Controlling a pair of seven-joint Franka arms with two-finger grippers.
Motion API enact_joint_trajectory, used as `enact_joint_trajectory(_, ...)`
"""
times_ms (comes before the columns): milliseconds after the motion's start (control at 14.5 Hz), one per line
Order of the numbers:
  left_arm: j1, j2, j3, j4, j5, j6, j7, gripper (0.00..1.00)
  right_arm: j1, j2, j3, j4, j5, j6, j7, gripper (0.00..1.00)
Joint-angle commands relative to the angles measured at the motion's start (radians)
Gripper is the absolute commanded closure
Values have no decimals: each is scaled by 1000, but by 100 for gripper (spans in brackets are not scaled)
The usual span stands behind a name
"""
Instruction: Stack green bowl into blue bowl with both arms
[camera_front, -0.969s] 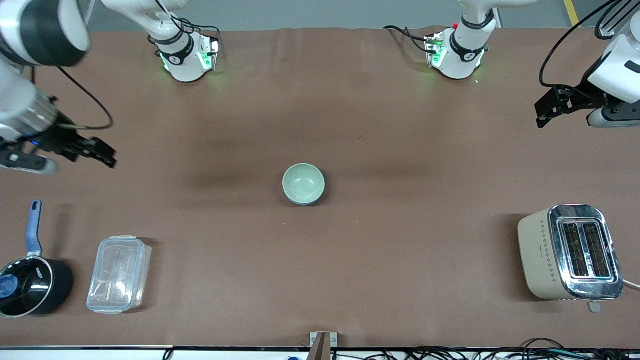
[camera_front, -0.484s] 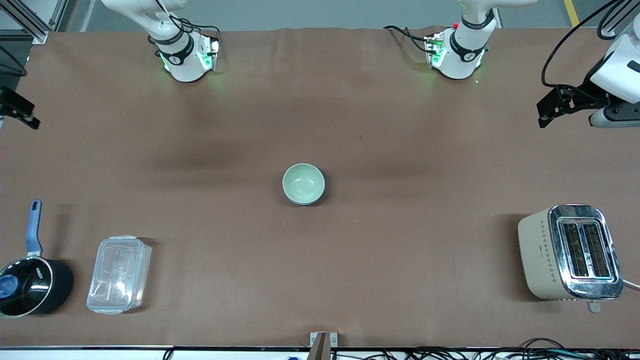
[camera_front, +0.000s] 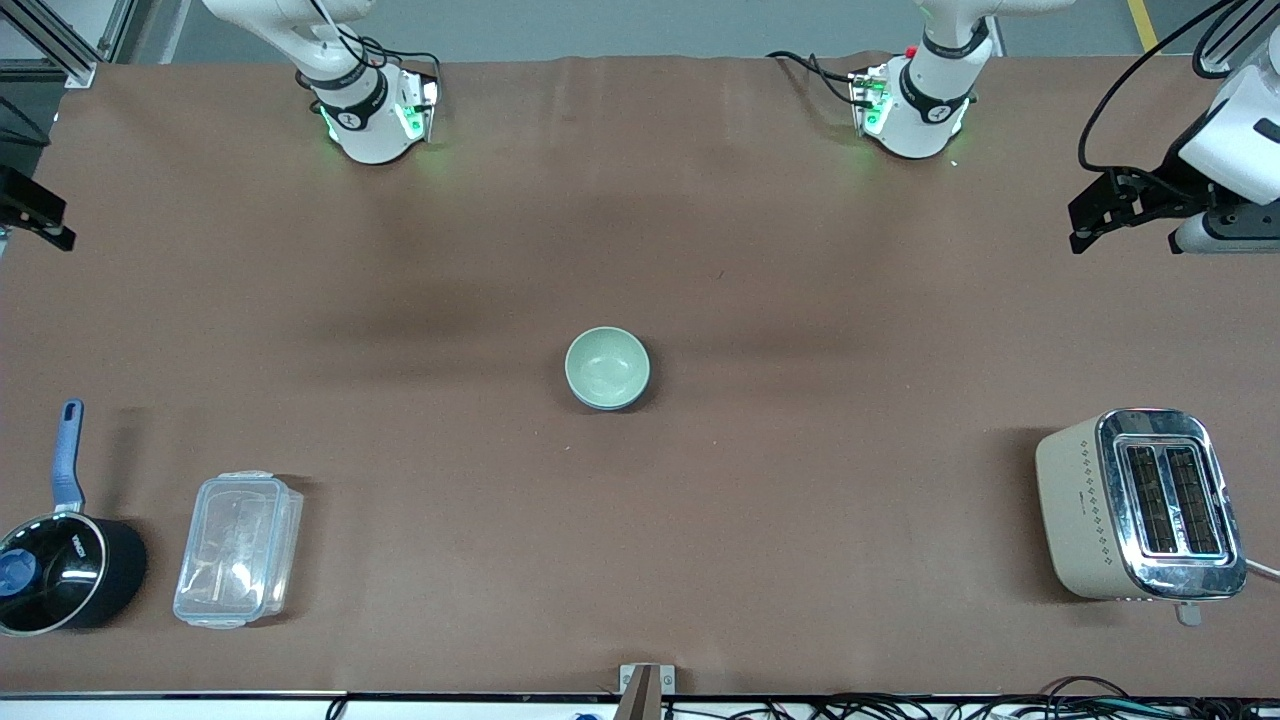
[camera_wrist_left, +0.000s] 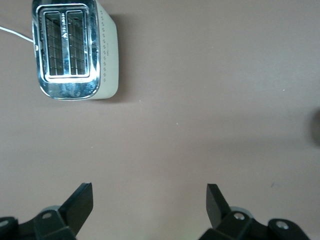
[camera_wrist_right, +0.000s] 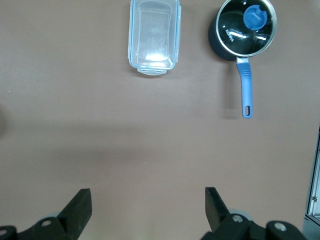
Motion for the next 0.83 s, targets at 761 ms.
enact_joint_trajectory(761,4,-4,4,1,-32,-8,22,0,-50,-4,69,-67,39,48,126,1)
